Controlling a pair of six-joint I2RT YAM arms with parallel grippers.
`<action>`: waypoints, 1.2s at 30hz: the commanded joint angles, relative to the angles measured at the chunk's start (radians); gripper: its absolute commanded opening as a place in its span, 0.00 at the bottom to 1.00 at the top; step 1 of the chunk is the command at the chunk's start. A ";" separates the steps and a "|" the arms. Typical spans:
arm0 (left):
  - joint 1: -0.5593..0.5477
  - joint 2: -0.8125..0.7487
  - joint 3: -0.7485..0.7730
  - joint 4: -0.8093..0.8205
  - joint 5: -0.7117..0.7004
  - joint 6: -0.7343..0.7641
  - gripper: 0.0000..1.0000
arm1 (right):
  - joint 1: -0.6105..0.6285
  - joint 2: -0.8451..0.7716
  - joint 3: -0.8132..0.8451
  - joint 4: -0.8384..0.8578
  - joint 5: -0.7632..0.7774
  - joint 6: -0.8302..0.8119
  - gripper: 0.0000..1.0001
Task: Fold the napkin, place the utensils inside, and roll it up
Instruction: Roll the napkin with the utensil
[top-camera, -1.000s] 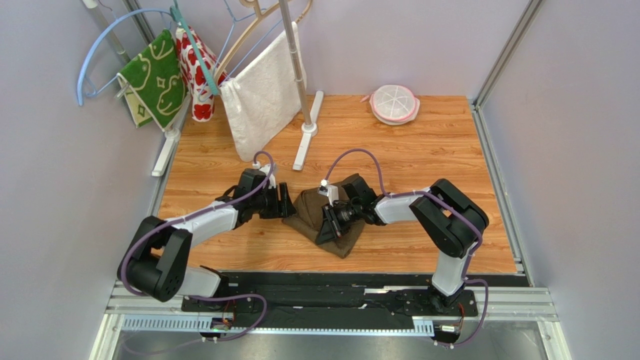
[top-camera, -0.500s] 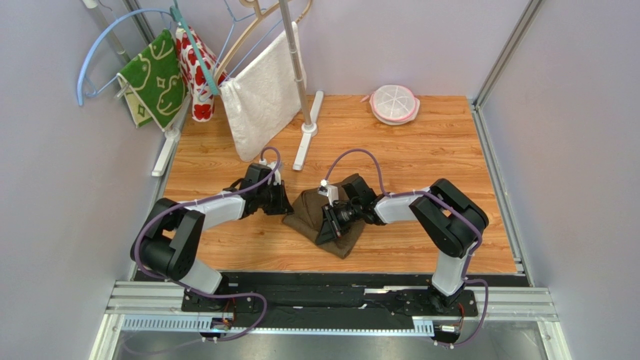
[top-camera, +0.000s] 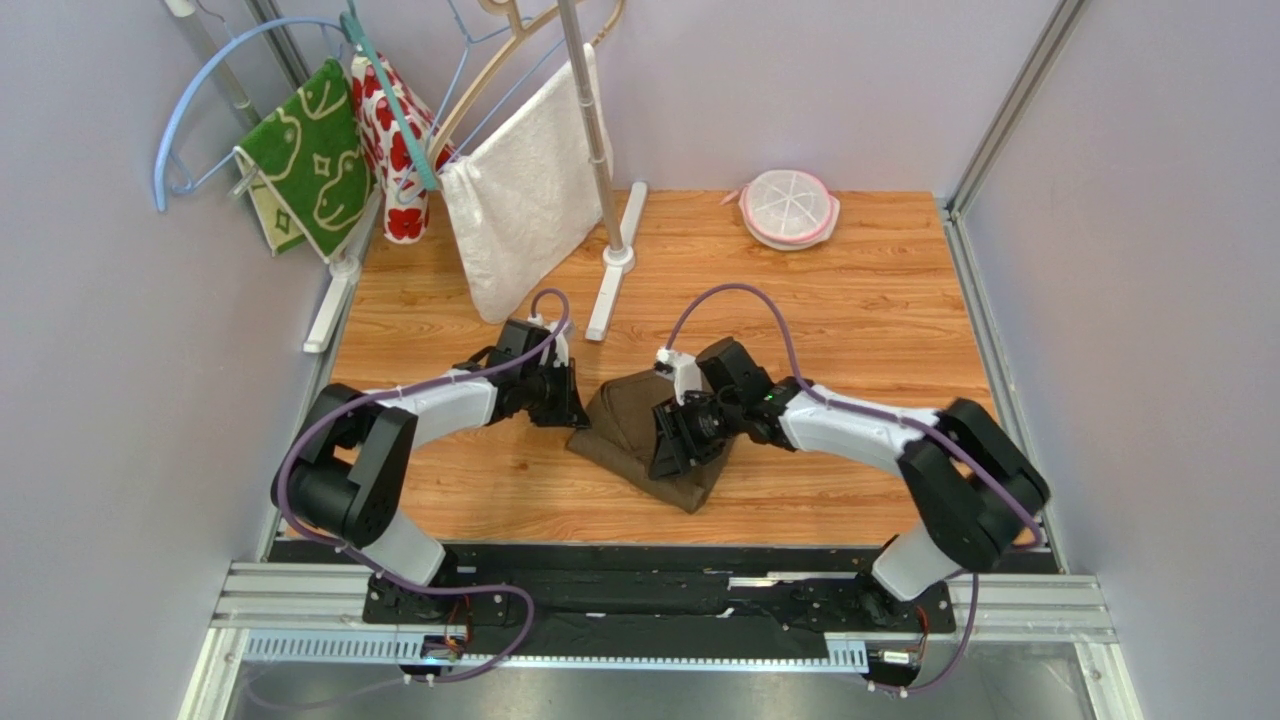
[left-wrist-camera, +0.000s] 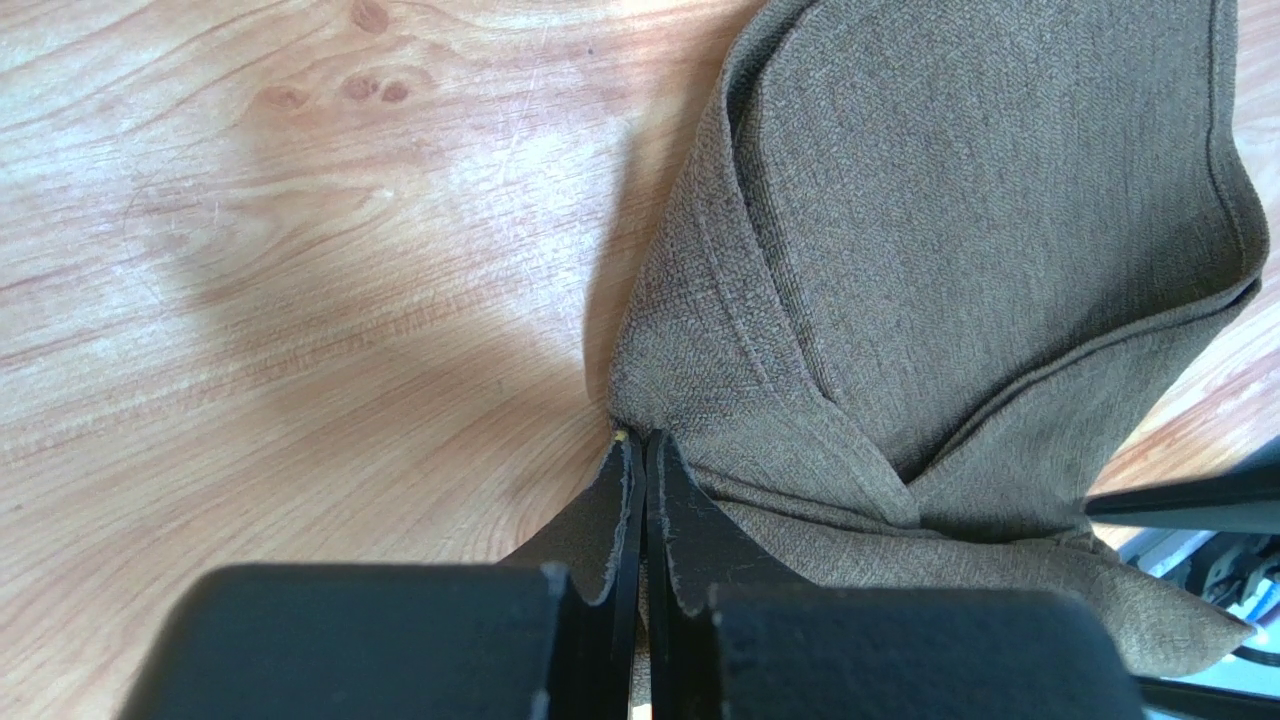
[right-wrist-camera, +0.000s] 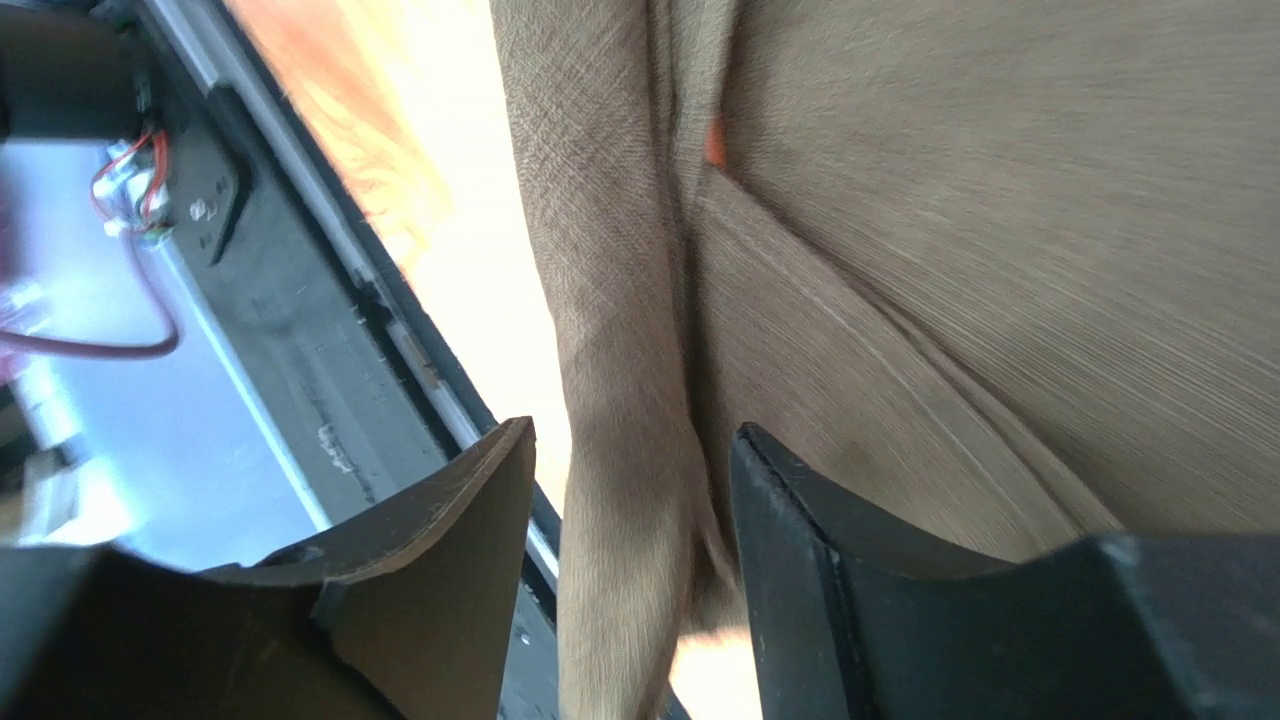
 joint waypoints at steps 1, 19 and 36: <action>0.001 0.032 0.020 -0.072 -0.030 0.050 0.00 | 0.020 -0.202 0.040 -0.147 0.268 -0.073 0.55; 0.001 0.052 0.053 -0.109 -0.033 0.051 0.00 | 0.531 -0.273 -0.014 -0.250 0.924 -0.046 0.53; 0.001 0.064 0.060 -0.117 -0.030 0.056 0.00 | 0.539 -0.142 -0.121 -0.108 0.957 -0.026 0.47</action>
